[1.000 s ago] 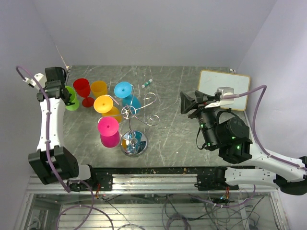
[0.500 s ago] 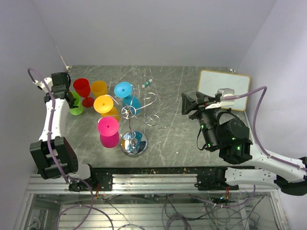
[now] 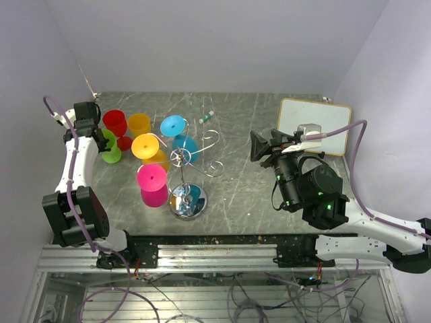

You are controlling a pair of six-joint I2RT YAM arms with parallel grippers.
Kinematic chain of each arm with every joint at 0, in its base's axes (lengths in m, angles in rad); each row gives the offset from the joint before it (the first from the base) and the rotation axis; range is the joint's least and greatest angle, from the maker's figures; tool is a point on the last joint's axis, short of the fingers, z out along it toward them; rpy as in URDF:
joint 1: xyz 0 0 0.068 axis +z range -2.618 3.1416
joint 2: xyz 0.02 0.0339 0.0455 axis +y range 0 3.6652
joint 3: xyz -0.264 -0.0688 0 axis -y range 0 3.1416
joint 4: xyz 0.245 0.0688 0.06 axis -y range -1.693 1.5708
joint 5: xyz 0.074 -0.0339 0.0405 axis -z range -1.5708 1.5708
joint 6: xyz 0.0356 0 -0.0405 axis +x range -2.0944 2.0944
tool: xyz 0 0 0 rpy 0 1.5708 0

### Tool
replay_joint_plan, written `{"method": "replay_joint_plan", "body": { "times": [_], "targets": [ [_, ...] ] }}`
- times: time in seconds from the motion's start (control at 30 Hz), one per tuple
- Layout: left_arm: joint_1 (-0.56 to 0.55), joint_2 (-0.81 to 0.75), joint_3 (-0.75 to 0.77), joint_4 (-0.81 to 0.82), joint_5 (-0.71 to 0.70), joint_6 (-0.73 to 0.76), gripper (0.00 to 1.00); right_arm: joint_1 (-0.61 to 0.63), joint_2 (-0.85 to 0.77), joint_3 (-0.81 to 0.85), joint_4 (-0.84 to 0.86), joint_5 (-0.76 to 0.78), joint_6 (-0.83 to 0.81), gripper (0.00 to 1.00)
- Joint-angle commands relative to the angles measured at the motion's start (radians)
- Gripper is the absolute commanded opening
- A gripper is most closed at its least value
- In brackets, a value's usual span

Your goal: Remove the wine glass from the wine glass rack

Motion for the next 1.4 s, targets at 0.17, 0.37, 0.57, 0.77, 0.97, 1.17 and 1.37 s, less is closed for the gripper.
{"method": "replay_joint_plan", "body": {
  "times": [0.17,0.37,0.57,0.77,0.97,1.17,1.37],
  "targets": [
    [0.010,0.025,0.012,0.018,0.039,0.020,0.08,-0.002,0.004,0.003,0.026,0.013,-0.009,0.59],
    [0.009,0.021,0.009,0.024,0.051,0.031,0.17,-0.002,0.013,0.007,0.015,0.009,0.001,0.59],
    [0.009,0.010,0.008,0.024,0.041,0.032,0.25,-0.003,0.023,0.011,0.014,0.006,0.002,0.59],
    [0.010,-0.005,0.009,0.031,0.034,0.038,0.37,-0.003,0.031,0.006,0.016,0.007,0.002,0.59],
    [0.010,-0.044,0.008,0.039,-0.002,0.047,0.57,-0.003,0.038,0.006,0.011,0.006,0.003,0.59],
    [0.010,-0.122,-0.004,0.059,-0.008,0.063,1.00,-0.002,0.044,0.009,-0.011,0.010,0.005,0.59],
    [0.010,-0.249,-0.040,0.122,0.038,0.114,1.00,-0.002,0.051,0.018,-0.064,0.012,0.009,0.63]
  ]
}}
